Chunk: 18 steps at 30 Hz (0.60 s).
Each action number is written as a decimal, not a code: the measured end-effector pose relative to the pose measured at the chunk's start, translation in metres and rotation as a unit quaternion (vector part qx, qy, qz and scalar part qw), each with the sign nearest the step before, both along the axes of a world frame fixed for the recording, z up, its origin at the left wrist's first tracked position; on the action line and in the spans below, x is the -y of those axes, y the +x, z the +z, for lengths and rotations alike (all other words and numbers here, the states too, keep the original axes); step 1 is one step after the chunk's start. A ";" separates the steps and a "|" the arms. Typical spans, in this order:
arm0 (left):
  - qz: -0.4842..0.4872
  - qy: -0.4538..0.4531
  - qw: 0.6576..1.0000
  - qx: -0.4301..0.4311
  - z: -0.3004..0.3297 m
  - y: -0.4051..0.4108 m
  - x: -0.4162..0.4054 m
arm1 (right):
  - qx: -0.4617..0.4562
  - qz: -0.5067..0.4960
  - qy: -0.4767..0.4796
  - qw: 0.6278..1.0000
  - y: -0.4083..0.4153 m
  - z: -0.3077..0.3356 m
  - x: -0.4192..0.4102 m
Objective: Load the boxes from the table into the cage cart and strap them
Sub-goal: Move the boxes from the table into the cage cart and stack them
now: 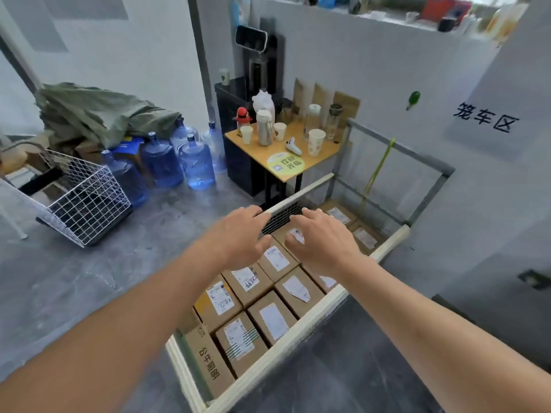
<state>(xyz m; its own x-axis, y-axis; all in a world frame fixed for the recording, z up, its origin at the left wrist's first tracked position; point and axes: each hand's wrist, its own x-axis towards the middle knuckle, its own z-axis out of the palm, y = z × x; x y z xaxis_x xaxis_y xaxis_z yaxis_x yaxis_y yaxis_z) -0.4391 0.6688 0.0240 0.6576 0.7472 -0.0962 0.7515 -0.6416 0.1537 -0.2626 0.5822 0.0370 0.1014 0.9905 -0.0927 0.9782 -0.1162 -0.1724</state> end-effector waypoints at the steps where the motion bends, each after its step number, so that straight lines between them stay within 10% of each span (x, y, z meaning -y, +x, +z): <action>1: -0.012 0.009 1.000 0.001 0.009 0.015 -0.001 | 0.001 -0.013 0.003 1.000 0.013 0.008 0.002; 18: -0.195 0.067 0.977 0.050 0.082 0.292 0.022 | 0.009 -0.179 0.061 0.982 0.246 0.074 0.080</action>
<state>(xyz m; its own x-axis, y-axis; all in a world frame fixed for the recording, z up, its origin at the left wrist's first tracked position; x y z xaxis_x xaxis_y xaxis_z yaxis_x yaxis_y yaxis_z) -0.1471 0.6468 0.1065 0.8957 0.4400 0.0641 0.4320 -0.8953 0.1088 -0.0164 0.5022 0.1111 0.4462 0.8944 0.0298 0.8810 -0.4331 -0.1906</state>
